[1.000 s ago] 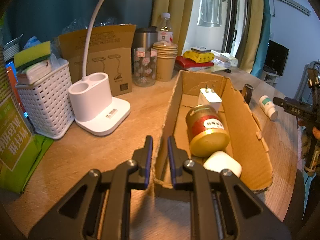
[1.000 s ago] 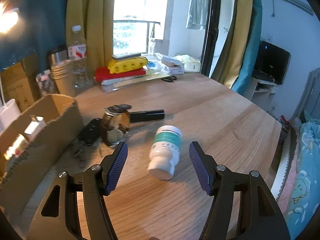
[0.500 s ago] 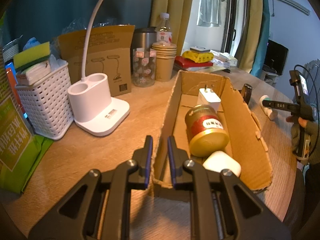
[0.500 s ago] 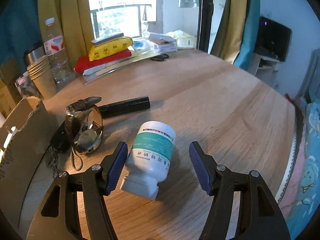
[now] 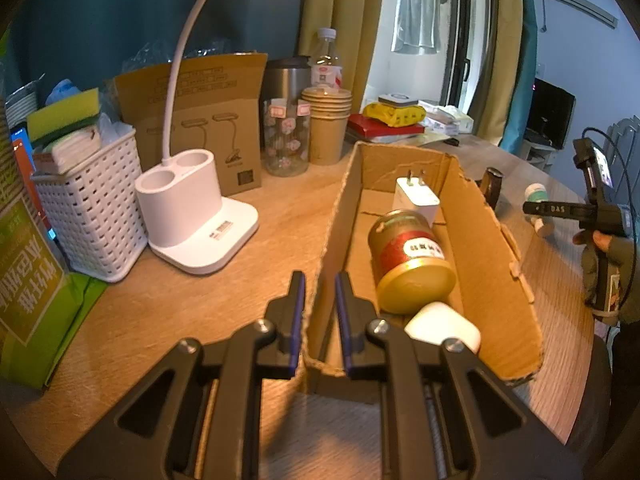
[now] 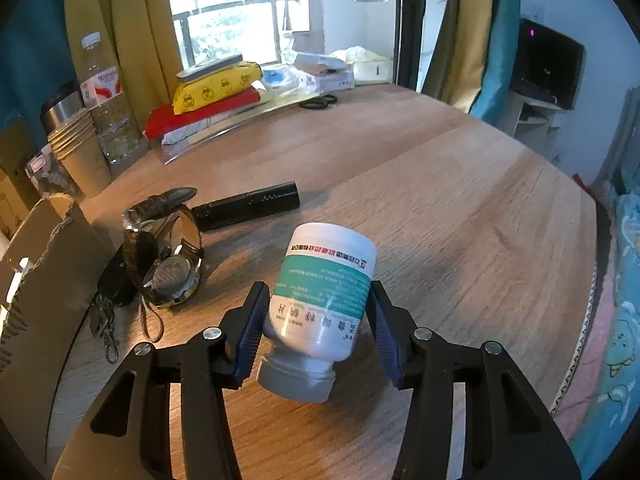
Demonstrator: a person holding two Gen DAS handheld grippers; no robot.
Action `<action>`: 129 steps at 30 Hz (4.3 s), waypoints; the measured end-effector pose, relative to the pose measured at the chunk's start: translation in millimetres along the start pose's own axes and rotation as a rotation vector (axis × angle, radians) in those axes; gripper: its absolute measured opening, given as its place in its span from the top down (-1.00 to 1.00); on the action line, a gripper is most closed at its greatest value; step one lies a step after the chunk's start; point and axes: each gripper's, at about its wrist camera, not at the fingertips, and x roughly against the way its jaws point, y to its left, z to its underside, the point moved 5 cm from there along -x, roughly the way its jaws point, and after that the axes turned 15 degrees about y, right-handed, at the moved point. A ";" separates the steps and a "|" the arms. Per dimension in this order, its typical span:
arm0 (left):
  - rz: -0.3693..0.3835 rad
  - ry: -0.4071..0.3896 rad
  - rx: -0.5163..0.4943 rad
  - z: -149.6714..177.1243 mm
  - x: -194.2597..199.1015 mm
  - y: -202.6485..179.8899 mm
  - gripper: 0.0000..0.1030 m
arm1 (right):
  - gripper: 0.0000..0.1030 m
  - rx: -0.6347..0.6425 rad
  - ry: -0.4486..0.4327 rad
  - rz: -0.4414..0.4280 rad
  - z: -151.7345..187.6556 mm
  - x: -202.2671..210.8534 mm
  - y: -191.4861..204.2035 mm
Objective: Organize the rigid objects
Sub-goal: 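Close the right gripper around the white pill bottle and lift it, then carry the pill bottle with the right gripper over the box, then lower the pill bottle into the box and open the right gripper, then move the right gripper to the brown leather watch on the table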
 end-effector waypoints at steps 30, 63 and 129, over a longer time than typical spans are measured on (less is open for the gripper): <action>0.004 0.006 0.006 -0.6 0.2 -1.3 0.70 | 0.02 0.216 -0.241 -0.161 50.4 142.3 131.8; 0.004 0.004 0.006 -0.6 0.6 -1.5 0.70 | 0.02 0.358 -0.135 -0.265 77.5 101.8 228.7; 0.012 0.012 0.009 0.0 -0.5 0.2 0.67 | -0.26 0.106 -0.055 -0.050 -1.7 18.6 91.0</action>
